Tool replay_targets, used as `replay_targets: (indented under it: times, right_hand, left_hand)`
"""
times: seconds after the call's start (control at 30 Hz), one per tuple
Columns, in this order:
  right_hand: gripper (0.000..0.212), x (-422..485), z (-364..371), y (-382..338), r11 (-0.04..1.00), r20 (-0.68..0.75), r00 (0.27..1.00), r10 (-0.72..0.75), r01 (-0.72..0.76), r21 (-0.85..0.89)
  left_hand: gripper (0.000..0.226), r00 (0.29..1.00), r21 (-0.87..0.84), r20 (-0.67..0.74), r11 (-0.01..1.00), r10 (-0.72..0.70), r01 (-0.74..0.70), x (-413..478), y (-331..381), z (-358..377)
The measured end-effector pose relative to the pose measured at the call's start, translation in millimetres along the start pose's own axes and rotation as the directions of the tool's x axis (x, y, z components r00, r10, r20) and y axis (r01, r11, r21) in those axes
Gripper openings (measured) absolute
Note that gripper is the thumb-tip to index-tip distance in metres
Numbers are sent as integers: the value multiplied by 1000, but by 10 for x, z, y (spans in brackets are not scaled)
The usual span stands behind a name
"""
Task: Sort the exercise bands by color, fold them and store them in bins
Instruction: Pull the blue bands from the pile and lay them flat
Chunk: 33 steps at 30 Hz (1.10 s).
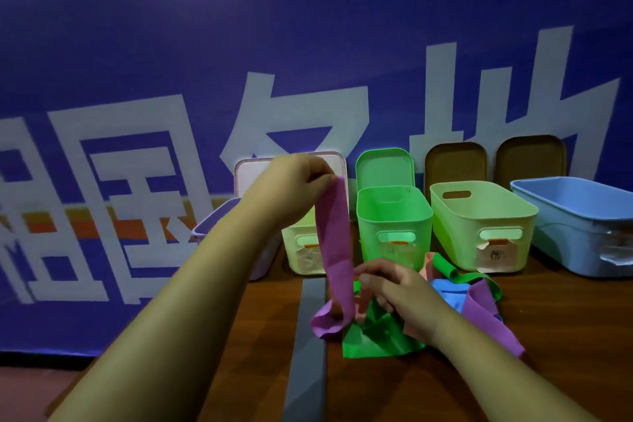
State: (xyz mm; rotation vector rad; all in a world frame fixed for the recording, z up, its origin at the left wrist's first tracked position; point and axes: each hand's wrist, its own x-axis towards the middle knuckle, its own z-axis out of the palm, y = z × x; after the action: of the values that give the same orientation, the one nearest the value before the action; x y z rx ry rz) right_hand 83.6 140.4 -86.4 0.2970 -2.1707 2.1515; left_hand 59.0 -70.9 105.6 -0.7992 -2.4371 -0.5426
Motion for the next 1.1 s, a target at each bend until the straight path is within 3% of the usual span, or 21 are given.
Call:
replay_targets:
  times: [0.2,0.37,0.5,0.63,0.93,1.1]
  right_hand:
    - [18,90,64,-385,979,-53,994,-98,86,-186]
    - [35,120,173,-551,992,22,995,-96,97,-80]
    - [29,43,238,-524,994,111,993,-36,47,-102]
    - [20,-4,270,-363,998,79,995,54,-50,-44]
    - [18,-140,274,-281,983,45,996,73,-65,-173]
    - [26,-170,259,-197,992,39,993,108,-105,-65]
  left_hand:
    - [21,994,-4,-104,999,34,-35,127,66,-364]
    - [22,990,-74,-139,997,4,-14,168,139,-519]
    - [22,985,-121,-173,993,-25,4,170,178,-561]
    - [23,982,-165,-178,986,-66,36,146,143,-548]
    - [22,954,-313,-222,942,-199,124,105,49,-561]
    - [19,945,-407,-188,896,-269,174,84,-27,-586]
